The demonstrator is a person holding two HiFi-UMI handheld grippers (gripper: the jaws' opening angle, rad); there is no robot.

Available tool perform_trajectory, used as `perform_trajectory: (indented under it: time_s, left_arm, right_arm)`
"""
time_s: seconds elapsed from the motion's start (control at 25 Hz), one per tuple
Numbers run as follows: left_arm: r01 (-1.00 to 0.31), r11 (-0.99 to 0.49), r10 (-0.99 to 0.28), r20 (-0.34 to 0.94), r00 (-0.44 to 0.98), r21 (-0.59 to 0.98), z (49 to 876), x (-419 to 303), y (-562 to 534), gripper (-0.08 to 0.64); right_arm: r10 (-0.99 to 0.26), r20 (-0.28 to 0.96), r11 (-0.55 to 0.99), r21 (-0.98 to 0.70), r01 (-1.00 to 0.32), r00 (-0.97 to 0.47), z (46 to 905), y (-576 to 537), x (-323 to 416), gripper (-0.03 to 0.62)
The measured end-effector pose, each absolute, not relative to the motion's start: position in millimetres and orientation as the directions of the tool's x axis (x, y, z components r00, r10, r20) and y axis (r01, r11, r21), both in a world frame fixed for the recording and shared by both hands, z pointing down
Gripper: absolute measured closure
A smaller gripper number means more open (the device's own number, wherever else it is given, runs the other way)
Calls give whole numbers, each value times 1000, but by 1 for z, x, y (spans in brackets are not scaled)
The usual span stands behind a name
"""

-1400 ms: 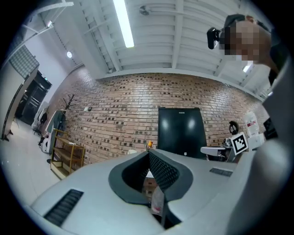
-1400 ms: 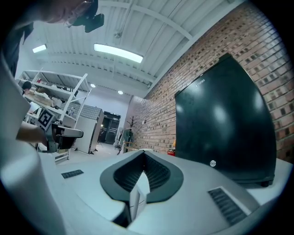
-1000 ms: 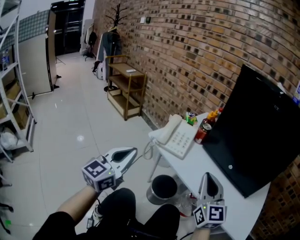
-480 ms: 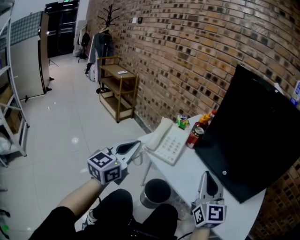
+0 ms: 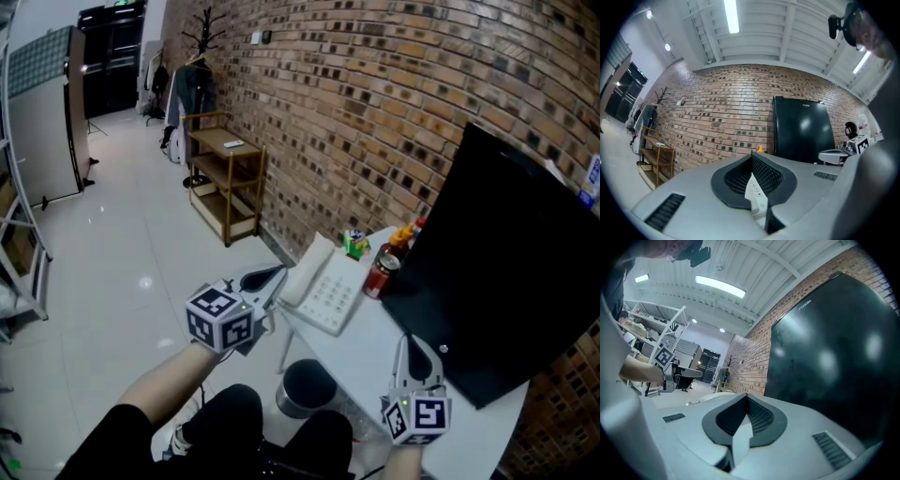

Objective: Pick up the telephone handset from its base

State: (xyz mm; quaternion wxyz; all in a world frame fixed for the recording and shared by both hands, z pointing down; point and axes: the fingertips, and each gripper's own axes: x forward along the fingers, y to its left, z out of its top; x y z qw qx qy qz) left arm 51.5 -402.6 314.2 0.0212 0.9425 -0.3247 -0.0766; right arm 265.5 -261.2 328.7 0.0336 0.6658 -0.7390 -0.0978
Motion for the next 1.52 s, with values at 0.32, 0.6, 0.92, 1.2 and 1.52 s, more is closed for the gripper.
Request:
perform_trajectory:
  time_s: [0.32,0.6,0.92,1.2,1.52]
  left_arm:
    - [-624,-775,-631,-89,771,98,329,57,-424,558]
    - [-608,-789,-611,0,792,84,342,73,-437,558]
    - [-607,-792,-604,54,795,72,335,93,-456,418]
    - [-660,-748,-622,271,735,74,358,114,-491,251]
    - [-651,-757,-573,413,708,64,387,139,-504,250]
  right_arm:
    - [-991,-35,118,173,-978,-126,343,-278,268,584]
    - [-985,-26,166,179,-970,-173,352,-284,260,584]
    - [-980,-27,188,176,-966,-196,354,-282,259,584]
    - [-978,-33,197,177,-964,-206,352,-283,258,584]
    - [-977,-41,201,169,-965,-210,355,-278,259,584]
